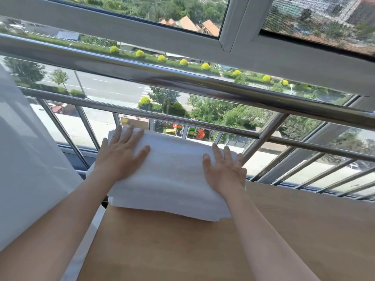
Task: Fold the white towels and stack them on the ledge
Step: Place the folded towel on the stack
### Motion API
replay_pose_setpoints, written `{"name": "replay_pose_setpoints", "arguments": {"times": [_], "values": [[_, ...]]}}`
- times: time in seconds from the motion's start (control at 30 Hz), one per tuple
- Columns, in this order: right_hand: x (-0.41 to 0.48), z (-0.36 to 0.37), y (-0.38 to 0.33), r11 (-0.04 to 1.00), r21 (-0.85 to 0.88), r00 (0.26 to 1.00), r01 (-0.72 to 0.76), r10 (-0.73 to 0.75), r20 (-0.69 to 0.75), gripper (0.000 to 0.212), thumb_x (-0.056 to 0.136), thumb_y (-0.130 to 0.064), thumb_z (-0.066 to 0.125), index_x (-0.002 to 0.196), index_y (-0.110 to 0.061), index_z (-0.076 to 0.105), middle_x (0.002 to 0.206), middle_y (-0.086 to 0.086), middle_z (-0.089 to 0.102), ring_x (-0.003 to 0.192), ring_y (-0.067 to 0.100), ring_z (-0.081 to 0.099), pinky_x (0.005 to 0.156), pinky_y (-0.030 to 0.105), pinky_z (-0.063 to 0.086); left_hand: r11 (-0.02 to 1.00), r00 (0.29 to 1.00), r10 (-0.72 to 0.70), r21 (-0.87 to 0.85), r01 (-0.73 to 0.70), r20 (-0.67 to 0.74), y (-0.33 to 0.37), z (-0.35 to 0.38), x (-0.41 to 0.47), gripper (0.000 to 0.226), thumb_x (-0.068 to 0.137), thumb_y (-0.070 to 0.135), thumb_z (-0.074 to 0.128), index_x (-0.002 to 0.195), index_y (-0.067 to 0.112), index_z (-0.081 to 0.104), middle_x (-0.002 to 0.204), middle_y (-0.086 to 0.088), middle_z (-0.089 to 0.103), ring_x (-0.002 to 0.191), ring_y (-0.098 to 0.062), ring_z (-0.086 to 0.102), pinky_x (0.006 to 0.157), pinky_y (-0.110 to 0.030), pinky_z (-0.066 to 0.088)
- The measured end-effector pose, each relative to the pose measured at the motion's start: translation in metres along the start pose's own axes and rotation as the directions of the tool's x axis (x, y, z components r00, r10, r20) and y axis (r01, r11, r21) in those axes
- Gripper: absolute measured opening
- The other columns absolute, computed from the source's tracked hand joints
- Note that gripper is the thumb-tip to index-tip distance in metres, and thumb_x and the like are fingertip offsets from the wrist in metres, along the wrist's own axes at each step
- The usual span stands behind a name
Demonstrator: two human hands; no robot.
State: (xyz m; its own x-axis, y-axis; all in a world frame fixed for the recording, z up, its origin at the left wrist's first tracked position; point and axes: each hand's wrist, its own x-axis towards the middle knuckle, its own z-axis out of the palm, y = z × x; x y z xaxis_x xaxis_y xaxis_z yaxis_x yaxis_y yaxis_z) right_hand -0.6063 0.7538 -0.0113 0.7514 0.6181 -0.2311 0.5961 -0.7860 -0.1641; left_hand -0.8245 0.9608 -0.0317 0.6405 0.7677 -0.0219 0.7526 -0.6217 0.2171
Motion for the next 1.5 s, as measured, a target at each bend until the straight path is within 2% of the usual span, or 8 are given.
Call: {"name": "replay_pose_setpoints", "arguments": {"times": [0.17, 0.3, 0.4, 0.6, 0.83, 1.03, 1.13, 1.5], "values": [[-0.003, -0.001, 0.014, 0.991, 0.131, 1.000, 0.002, 0.002, -0.028, 0.061, 0.098, -0.063, 0.012, 0.156, -0.047, 0.007, 0.167, -0.010, -0.003, 0.152, 0.034, 0.001, 0.119, 0.052, 0.016, 0.992, 1.000, 0.004, 0.122, -0.002, -0.014, 0.011, -0.004, -0.003, 0.067, 0.096, 0.065, 0.006, 0.158, 0.040, -0.001, 0.167, 0.006, -0.007, 0.152, -0.023, -0.016, 0.121, -0.051, -0.012], [-0.008, -0.003, 0.016, 0.980, 0.194, 0.995, 0.042, -0.023, -0.099, 0.057, 0.100, -0.056, 0.022, 0.155, -0.041, 0.021, 0.167, -0.004, 0.005, 0.152, 0.027, 0.005, 0.120, 0.050, 0.016, 0.992, 1.000, -0.030, 0.122, 0.030, 0.001, 0.026, -0.009, -0.010, 0.060, 0.101, 0.053, 0.007, 0.159, 0.035, 0.005, 0.168, 0.000, -0.002, 0.153, -0.026, -0.013, 0.121, -0.050, -0.012], [-0.016, -0.004, 0.023, 0.973, 0.215, 0.990, 0.082, -0.053, -0.134, 0.056, 0.102, -0.051, 0.027, 0.155, -0.033, 0.026, 0.167, 0.002, 0.009, 0.151, 0.029, 0.012, 0.121, 0.047, 0.020, 0.999, 0.999, -0.043, 0.028, 0.043, 0.028, 0.055, -0.008, -0.023, 0.066, 0.100, 0.058, 0.009, 0.159, 0.030, 0.010, 0.168, -0.002, 0.000, 0.153, -0.025, -0.008, 0.122, -0.049, -0.009], [-0.049, -0.003, 0.045, 0.939, 0.323, 0.986, 0.117, -0.071, -0.151, 0.056, 0.104, -0.045, 0.034, 0.156, -0.026, 0.028, 0.167, 0.003, 0.009, 0.149, 0.025, 0.021, 0.119, 0.039, 0.024, 0.995, 0.995, 0.102, -0.001, -0.102, 0.010, 0.135, 0.008, -0.054, 0.076, 0.095, 0.068, 0.011, 0.158, 0.026, 0.016, 0.167, 0.002, 0.011, 0.154, -0.025, 0.000, 0.122, -0.048, -0.002], [-0.093, -0.011, 0.093, 0.925, 0.323, 0.975, 0.199, -0.153, -0.162, 0.044, 0.102, -0.030, 0.042, 0.146, -0.025, 0.042, 0.146, 0.005, 0.047, 0.135, 0.026, 0.043, 0.107, 0.040, 0.038, 0.937, 0.934, 0.348, -0.017, -0.348, 0.077, 0.223, 0.028, -0.095, 0.075, 0.095, 0.066, 0.010, 0.158, 0.024, 0.014, 0.167, 0.003, 0.007, 0.154, -0.021, -0.004, 0.122, -0.046, -0.006], [-0.137, -0.017, 0.186, 0.952, 0.296, 0.983, 0.079, -0.025, -0.180, 0.041, 0.101, -0.028, 0.043, 0.139, -0.014, 0.049, 0.136, 0.012, 0.058, 0.123, 0.033, 0.054, 0.096, 0.037, 0.041, 0.890, 0.879, 0.455, -0.064, -0.451, 0.138, 0.293, 0.054, -0.148, 0.067, 0.100, 0.064, 0.022, 0.154, 0.026, 0.031, 0.166, 0.005, 0.018, 0.154, -0.017, -0.001, 0.123, -0.039, -0.005], [-0.162, -0.018, 0.247, 0.954, 0.298, 0.986, 0.044, 0.006, -0.164, 0.044, 0.103, -0.030, 0.042, 0.144, -0.015, 0.044, 0.137, 0.014, 0.057, 0.124, 0.034, 0.052, 0.098, 0.037, 0.041, 0.909, 0.883, 0.417, -0.106, -0.404, 0.213, 0.335, 0.071, -0.179, 0.066, 0.100, 0.063, 0.025, 0.154, 0.025, 0.033, 0.166, 0.005, 0.017, 0.154, -0.015, 0.001, 0.121, -0.037, -0.001], [-0.239, -0.020, 0.470, 0.957, 0.272, 0.965, -0.106, 0.165, -0.205, 0.043, 0.101, -0.033, 0.043, 0.139, -0.013, 0.046, 0.137, 0.015, 0.054, 0.129, 0.032, 0.046, 0.102, 0.039, 0.038, 0.840, 0.828, 0.541, -0.044, -0.541, 0.145, 0.516, 0.124, -0.259, 0.067, 0.099, 0.063, 0.022, 0.150, 0.023, 0.039, 0.164, 0.000, 0.024, 0.154, -0.019, 0.007, 0.124, -0.037, 0.001]]}}
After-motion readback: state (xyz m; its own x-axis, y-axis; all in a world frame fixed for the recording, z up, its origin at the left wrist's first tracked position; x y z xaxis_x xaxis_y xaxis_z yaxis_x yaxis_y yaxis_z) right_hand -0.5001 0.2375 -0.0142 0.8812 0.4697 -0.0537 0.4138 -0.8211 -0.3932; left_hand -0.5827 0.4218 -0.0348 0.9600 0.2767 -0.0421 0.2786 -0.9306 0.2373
